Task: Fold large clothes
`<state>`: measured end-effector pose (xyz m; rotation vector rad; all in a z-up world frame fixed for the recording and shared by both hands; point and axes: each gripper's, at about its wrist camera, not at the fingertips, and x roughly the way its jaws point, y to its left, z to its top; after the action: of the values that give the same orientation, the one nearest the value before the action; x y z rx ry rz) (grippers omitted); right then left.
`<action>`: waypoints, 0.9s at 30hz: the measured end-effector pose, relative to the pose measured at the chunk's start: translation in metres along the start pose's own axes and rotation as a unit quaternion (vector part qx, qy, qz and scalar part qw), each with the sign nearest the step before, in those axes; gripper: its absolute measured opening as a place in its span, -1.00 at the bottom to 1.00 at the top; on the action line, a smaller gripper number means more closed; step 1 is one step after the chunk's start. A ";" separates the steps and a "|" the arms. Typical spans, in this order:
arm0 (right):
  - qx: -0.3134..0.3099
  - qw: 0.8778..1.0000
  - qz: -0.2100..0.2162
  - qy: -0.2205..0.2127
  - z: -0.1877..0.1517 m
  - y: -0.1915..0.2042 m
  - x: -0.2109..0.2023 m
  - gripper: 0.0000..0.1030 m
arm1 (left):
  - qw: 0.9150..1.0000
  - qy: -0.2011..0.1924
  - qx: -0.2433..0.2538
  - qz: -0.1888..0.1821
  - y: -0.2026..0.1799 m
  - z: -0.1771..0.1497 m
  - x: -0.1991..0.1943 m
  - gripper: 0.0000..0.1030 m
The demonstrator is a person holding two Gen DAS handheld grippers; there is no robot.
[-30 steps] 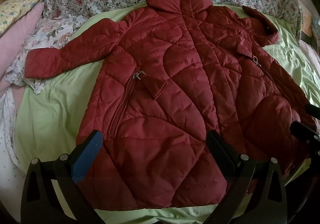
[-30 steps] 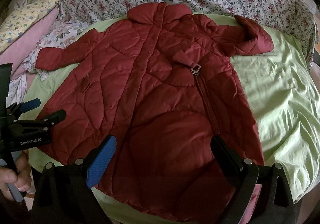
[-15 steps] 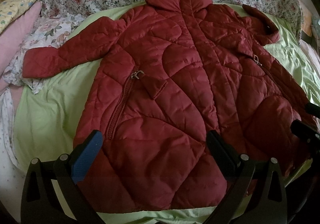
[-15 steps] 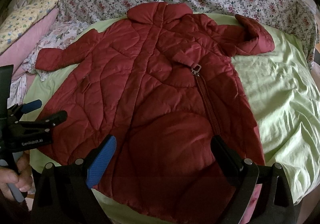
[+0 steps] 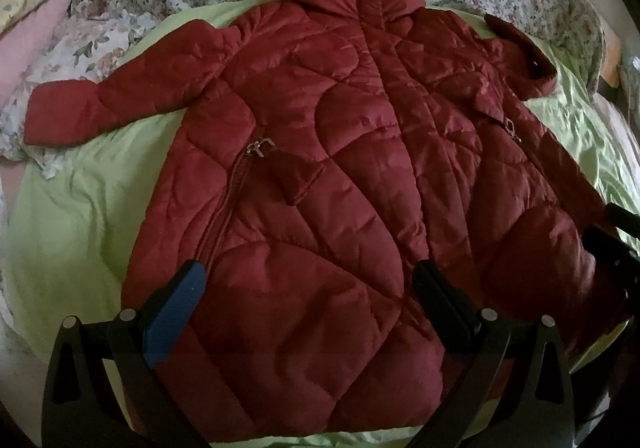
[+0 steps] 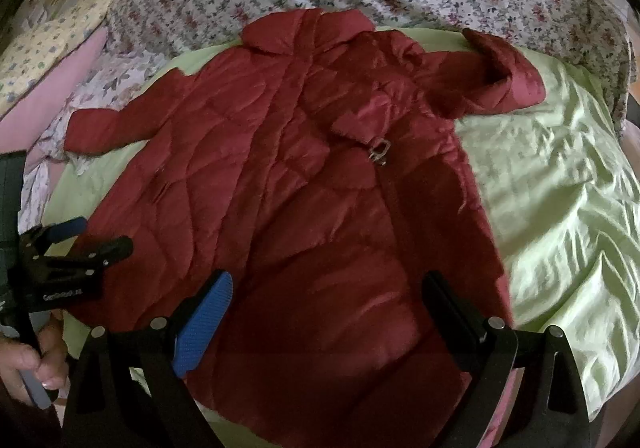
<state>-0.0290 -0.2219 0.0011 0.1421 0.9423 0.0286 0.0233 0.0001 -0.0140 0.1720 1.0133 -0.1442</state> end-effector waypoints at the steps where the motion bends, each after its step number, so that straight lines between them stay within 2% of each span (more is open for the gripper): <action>1: 0.002 1.000 -0.002 -0.002 0.002 -0.003 0.000 0.87 | 1.000 -0.002 0.002 0.007 0.000 0.002 0.002 1.00; 3: -0.003 1.000 -0.010 -0.026 0.007 -0.010 0.001 0.87 | 1.000 0.001 -0.008 -0.002 0.003 0.005 0.005 1.00; 8: 0.024 1.000 -0.010 -0.003 0.024 -0.032 0.009 0.87 | 1.000 -0.003 -0.018 -0.009 0.010 0.014 0.010 1.00; 12: 0.041 0.999 -0.008 -0.002 0.039 -0.052 0.013 0.87 | 0.999 -0.025 -0.027 -0.012 0.017 0.027 0.011 1.00; 14: 0.053 0.999 0.000 0.000 0.049 -0.063 0.015 0.87 | 0.998 -0.041 -0.039 -0.026 0.021 0.033 0.010 1.00; 21: 0.064 0.997 -0.032 -0.039 0.093 -0.103 0.022 0.87 | 0.998 -0.021 -0.051 -0.031 0.031 0.048 0.020 1.00; 27: 0.083 0.994 -0.055 -0.052 0.133 -0.138 0.041 0.87 | 0.998 -0.015 -0.058 -0.035 0.037 0.058 0.026 1.00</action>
<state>0.0969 -0.3693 0.0269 0.2427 0.8462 -0.1586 0.0923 0.0229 -0.0037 0.0275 0.9947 -0.1508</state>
